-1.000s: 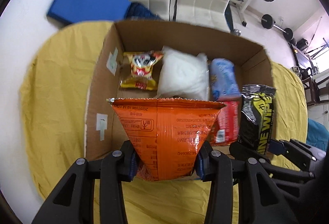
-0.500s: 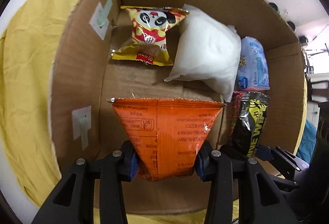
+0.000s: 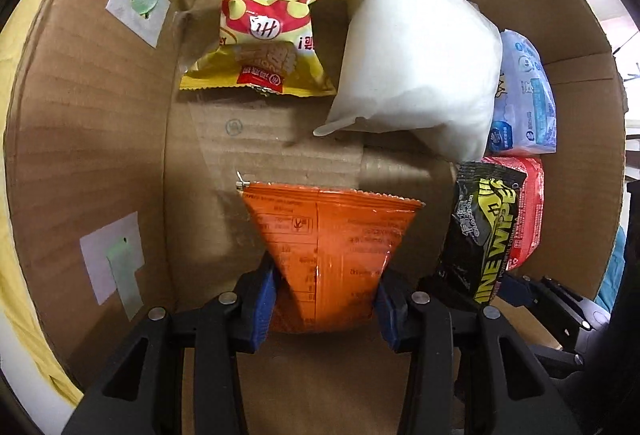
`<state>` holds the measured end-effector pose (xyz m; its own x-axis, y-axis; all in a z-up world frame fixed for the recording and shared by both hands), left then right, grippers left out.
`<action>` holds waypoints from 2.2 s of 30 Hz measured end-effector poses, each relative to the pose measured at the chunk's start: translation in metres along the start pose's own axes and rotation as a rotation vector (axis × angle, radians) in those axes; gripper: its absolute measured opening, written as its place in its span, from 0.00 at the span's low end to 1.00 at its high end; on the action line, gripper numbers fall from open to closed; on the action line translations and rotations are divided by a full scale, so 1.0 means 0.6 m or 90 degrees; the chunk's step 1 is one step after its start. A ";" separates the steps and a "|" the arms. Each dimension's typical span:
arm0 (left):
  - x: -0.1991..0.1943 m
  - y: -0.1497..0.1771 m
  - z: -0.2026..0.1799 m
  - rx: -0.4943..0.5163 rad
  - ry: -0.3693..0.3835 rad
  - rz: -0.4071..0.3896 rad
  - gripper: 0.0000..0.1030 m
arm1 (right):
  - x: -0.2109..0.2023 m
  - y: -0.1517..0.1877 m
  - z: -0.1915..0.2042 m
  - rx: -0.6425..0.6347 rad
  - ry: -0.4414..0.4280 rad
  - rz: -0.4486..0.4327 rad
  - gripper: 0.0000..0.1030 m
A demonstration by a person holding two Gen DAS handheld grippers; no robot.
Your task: Organize soft objects
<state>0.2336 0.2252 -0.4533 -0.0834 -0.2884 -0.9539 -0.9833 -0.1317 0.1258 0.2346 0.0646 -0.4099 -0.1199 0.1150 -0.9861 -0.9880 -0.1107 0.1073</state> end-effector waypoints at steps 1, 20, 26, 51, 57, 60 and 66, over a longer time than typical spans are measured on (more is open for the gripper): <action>-0.002 -0.001 -0.002 0.003 -0.007 -0.001 0.39 | 0.000 -0.002 0.001 0.000 0.002 0.000 0.52; -0.127 0.004 -0.056 0.028 -0.066 -0.117 0.82 | -0.042 -0.021 0.006 -0.028 0.080 -0.068 0.91; -0.181 0.017 -0.080 0.041 -0.094 -0.184 0.96 | -0.076 -0.013 -0.010 -0.006 0.091 -0.108 1.00; -0.434 0.251 -0.212 0.084 -0.078 -0.395 0.96 | -0.464 0.226 -0.067 -0.001 0.078 -0.354 1.00; -0.481 0.296 -0.235 0.102 -0.082 -0.425 0.96 | -0.526 0.288 -0.068 -0.006 0.072 -0.379 1.00; -0.502 0.314 -0.241 0.109 -0.087 -0.436 0.96 | -0.550 0.311 -0.066 -0.007 0.061 -0.389 1.00; -0.538 0.342 -0.245 0.101 -0.083 -0.458 0.96 | -0.593 0.343 -0.067 -0.005 0.056 -0.411 1.00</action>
<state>0.0827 0.1519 -0.0795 0.5803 -0.0664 -0.8117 -0.8131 -0.1034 -0.5728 0.0777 -0.0386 -0.0419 0.5059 0.0800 -0.8589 -0.8582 -0.0535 -0.5105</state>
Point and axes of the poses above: each gripper's, at about its wrist camera, not at the fingertips, and x roughly the way its jaws point, z to its left, y to its underside, the point moved 6 cm from there along x, roughly the way its jaws point, and after that the axes turned 5 degrees about y, right-handed, at the moved point
